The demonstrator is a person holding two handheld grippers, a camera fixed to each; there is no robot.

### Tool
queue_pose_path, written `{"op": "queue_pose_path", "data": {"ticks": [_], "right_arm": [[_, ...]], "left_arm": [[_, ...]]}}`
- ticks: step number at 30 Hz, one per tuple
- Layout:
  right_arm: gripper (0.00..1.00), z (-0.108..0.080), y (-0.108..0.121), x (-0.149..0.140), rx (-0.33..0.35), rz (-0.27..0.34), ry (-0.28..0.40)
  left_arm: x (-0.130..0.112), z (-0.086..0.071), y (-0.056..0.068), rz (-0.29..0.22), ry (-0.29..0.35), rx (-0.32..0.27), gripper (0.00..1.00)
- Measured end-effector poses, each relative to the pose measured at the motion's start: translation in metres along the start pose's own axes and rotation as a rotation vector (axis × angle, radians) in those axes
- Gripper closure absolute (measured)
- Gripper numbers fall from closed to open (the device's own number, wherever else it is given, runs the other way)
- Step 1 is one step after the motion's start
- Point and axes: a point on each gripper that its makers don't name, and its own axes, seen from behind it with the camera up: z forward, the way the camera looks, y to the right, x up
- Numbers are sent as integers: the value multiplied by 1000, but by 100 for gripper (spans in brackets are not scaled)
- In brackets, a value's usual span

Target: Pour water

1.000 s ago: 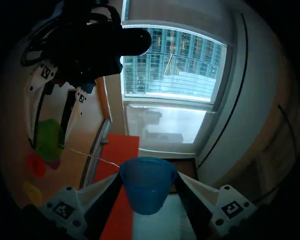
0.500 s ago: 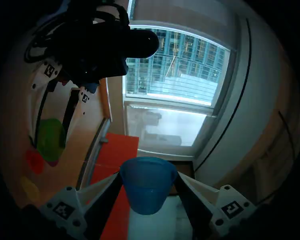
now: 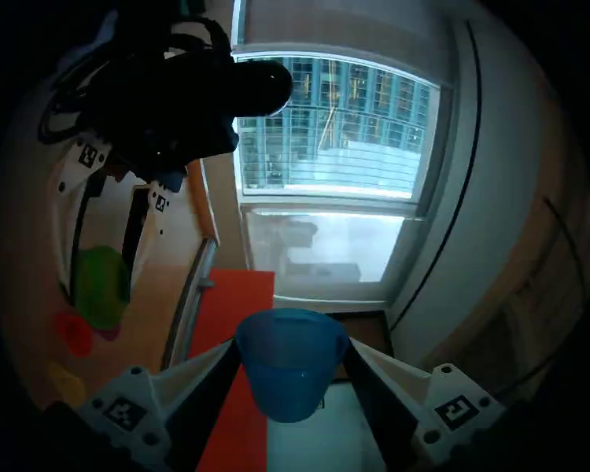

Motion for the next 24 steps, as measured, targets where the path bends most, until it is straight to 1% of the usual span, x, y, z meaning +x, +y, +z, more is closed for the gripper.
{"op": "queue_pose_path", "data": {"ticks": [2,5,18,24], "right_arm": [[8,0,-1,-1,2,26,1],[9,-1,-2,-1,11,80,7],[8,-8,-9,6,34,346,45],[8,-10,-14,11,50,452,57]], "left_arm": [[0,0,0,1,1,1,11],[1,-1,0,1,1,2,11],[2,-5,-1,5,3,8,11],[4,-7,-2,6,6,11,11]]}}
